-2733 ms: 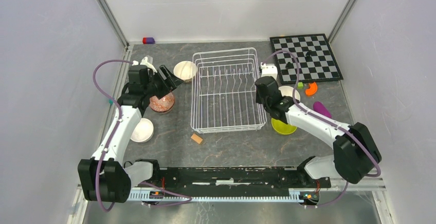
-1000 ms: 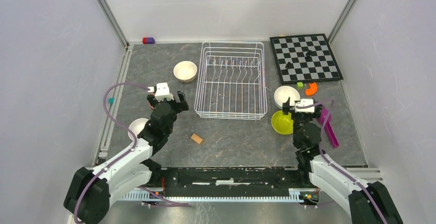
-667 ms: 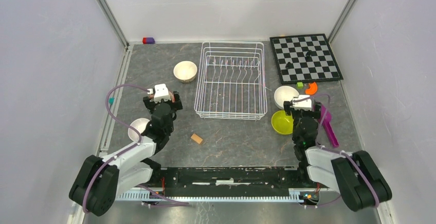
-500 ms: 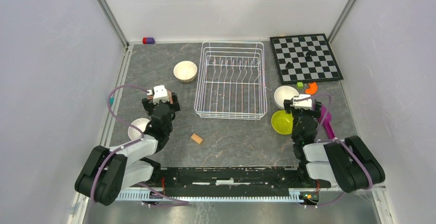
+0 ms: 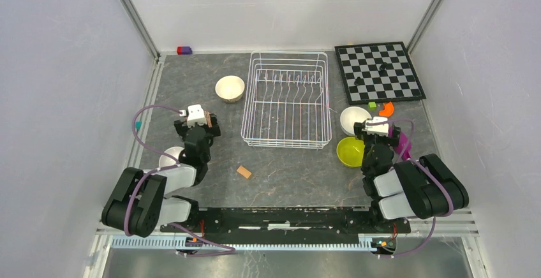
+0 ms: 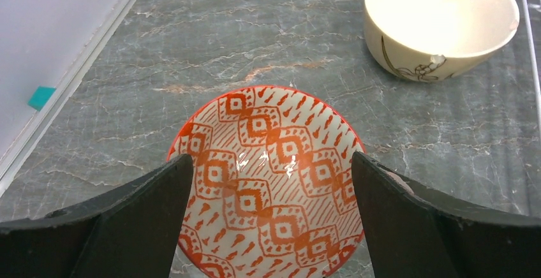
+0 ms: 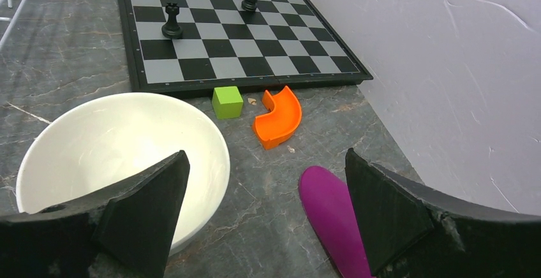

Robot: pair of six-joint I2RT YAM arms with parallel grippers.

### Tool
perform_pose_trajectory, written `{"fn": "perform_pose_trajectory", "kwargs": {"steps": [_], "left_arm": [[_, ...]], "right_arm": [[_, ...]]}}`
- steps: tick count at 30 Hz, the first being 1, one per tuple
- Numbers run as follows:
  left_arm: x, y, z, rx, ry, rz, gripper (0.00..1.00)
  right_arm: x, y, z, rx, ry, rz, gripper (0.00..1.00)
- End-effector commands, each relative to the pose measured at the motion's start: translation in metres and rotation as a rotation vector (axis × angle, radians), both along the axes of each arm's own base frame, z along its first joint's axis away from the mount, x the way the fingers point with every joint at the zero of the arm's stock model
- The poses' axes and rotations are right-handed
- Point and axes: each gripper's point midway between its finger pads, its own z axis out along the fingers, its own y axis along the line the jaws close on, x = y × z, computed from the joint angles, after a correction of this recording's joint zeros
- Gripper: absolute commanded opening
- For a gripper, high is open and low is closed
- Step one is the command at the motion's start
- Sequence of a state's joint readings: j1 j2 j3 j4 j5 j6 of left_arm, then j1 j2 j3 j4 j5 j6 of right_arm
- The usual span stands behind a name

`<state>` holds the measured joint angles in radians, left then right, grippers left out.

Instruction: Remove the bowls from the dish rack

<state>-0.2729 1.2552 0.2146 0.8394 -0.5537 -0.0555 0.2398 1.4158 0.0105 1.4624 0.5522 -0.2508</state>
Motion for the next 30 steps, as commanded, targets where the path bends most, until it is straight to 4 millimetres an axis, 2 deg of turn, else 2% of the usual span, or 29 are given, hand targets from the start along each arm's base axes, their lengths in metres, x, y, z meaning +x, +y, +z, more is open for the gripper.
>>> {"fn": "perform_pose_trajectory", "kwargs": {"steps": [1,6,15,30], "left_arm": [[0.016,-0.003,0.022,0.048,-0.069,-0.064,0.97],[0.019,-0.005,0.017,0.054,-0.107,-0.120,0.94],[0.034,0.000,-0.007,0.014,-0.027,-0.136,1.00],[0.036,0.003,-0.005,0.006,-0.043,-0.126,1.00]], "right_arm": [[-0.036,-0.008,-0.017,0.003,0.017,0.006,0.98],[-0.037,-0.009,-0.016,0.005,0.010,0.003,0.98],[-0.037,-0.009,-0.016,0.006,0.011,0.003,0.98],[-0.037,-0.009,-0.016,0.005,0.014,0.003,0.98]]}}
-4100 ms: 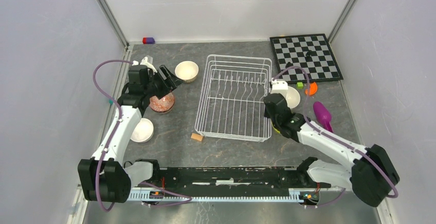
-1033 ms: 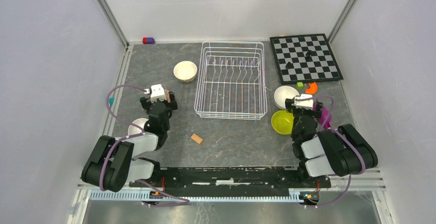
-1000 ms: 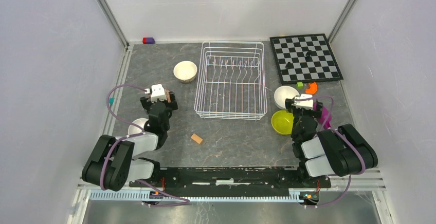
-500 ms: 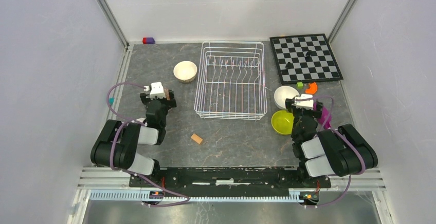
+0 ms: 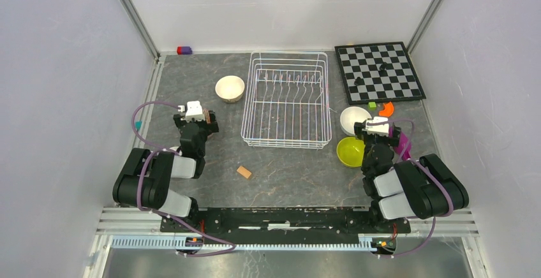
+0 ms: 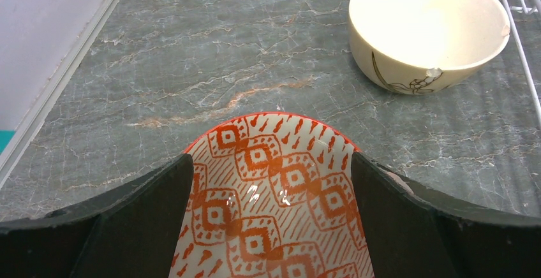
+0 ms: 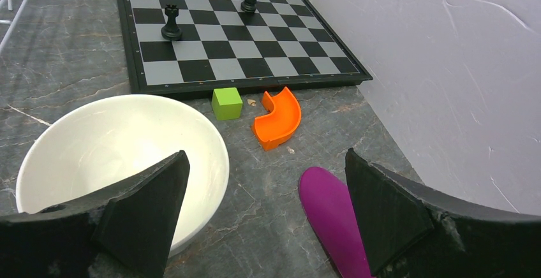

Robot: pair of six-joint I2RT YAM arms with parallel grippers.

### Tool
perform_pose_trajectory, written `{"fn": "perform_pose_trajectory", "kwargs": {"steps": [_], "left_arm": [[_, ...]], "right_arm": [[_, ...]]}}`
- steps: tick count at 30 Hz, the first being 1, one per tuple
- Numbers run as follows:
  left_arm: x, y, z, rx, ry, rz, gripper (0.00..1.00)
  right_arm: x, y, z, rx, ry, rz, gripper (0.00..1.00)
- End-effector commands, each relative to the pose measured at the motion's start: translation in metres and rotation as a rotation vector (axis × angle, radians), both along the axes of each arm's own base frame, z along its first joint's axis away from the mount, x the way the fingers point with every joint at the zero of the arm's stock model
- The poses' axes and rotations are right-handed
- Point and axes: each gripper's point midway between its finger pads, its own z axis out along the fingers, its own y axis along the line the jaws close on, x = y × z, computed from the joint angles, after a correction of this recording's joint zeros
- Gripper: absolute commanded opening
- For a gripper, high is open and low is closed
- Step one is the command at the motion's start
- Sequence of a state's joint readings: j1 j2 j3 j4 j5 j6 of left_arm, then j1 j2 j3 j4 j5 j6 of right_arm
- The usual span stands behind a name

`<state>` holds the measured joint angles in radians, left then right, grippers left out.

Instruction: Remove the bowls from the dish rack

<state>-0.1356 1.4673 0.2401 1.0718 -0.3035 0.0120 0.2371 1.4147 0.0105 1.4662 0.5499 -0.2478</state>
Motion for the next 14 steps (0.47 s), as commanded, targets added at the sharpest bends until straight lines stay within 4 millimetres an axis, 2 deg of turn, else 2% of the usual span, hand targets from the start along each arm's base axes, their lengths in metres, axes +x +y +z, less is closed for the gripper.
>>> {"fn": "perform_pose_trajectory", "kwargs": {"steps": [1,14], "left_arm": [[0.0064,-0.0011,0.0060,-0.006,-0.020,-0.007,1.00],[0.0107,-0.0014,0.0031,-0.015,0.004,-0.045,1.00]], "right_arm": [[-0.0371,-0.0089,-0.0175,0.001,0.019,0.003,0.98],[-0.0373,-0.0088,-0.0180,0.001,0.021,0.004,0.98]]}}
